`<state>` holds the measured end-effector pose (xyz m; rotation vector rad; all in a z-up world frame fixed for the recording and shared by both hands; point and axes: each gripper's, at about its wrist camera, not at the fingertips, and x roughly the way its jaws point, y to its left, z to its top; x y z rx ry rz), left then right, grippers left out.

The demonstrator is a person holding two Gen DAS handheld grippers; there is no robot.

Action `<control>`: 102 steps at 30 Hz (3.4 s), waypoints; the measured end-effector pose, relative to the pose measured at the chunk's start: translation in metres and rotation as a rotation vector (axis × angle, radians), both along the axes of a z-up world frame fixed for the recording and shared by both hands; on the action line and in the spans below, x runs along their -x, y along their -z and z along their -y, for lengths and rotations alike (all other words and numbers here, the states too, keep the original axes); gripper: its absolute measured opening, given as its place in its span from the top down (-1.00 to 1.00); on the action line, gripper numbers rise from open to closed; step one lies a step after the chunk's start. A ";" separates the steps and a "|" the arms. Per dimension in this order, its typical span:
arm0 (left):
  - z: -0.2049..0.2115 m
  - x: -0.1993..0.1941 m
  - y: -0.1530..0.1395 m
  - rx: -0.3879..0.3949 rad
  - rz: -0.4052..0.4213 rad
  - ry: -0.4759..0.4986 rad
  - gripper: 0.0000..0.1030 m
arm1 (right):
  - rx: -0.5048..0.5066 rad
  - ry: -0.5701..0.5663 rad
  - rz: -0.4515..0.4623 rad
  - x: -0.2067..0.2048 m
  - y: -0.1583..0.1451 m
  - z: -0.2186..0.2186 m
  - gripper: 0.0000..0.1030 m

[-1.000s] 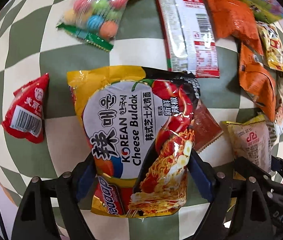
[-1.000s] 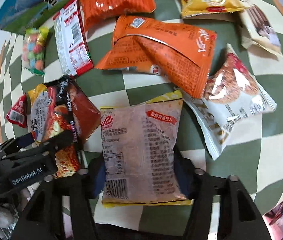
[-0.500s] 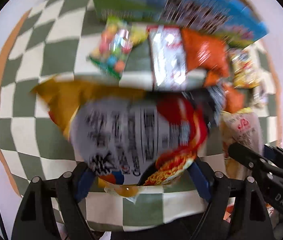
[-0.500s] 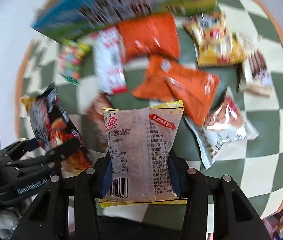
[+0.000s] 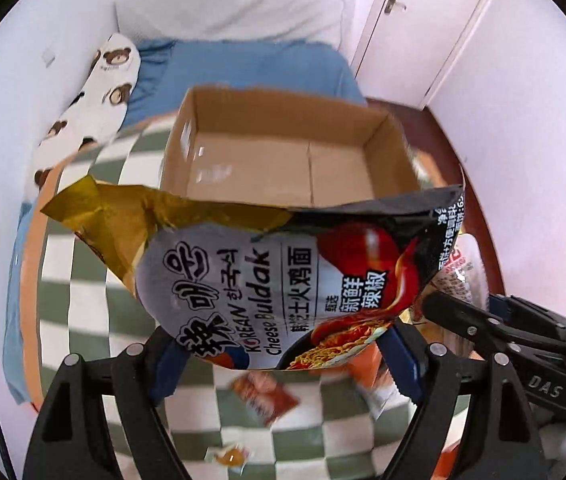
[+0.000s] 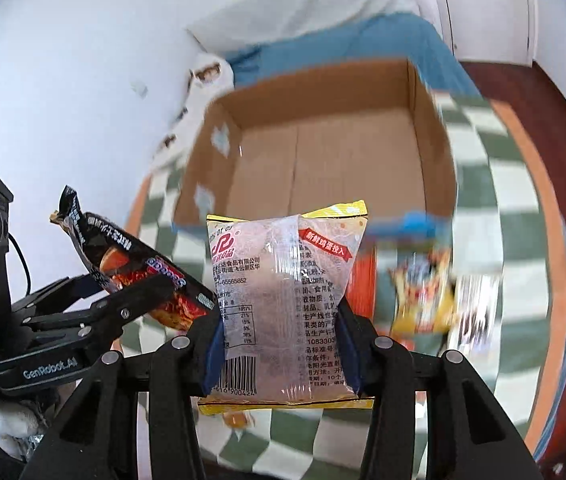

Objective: Organize snacks
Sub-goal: 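Carry both packs into the cardboard box and open both tools, then grasp the brown pastry packet with the left tool while the right tool grasps the orange packet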

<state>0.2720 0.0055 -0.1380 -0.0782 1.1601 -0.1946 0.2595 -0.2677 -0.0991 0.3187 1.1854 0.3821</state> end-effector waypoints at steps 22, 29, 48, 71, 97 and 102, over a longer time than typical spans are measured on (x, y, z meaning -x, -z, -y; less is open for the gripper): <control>0.019 -0.248 0.136 -0.036 -0.346 0.017 -0.61 | 0.123 0.002 0.001 -0.242 0.136 -0.039 0.04; 0.016 -0.266 0.156 -0.033 -0.388 -0.015 -0.62 | 0.101 0.000 -0.083 -0.282 0.176 -0.034 -0.66; -0.007 -0.172 0.074 -0.055 -0.099 -0.109 -0.63 | 0.210 0.064 0.002 -0.208 0.134 -0.026 -0.66; -0.002 -0.013 -0.022 -0.082 0.173 -0.113 -0.63 | 0.246 0.124 0.261 -0.037 0.018 -0.027 -0.66; -0.007 0.052 0.277 0.057 -0.630 -0.319 -0.51 | 0.475 -0.696 -0.261 -0.010 0.252 -0.083 -0.60; -0.001 0.058 0.265 -0.040 -0.560 -0.242 -0.07 | 0.410 -0.561 -0.361 -0.007 0.262 -0.071 -0.12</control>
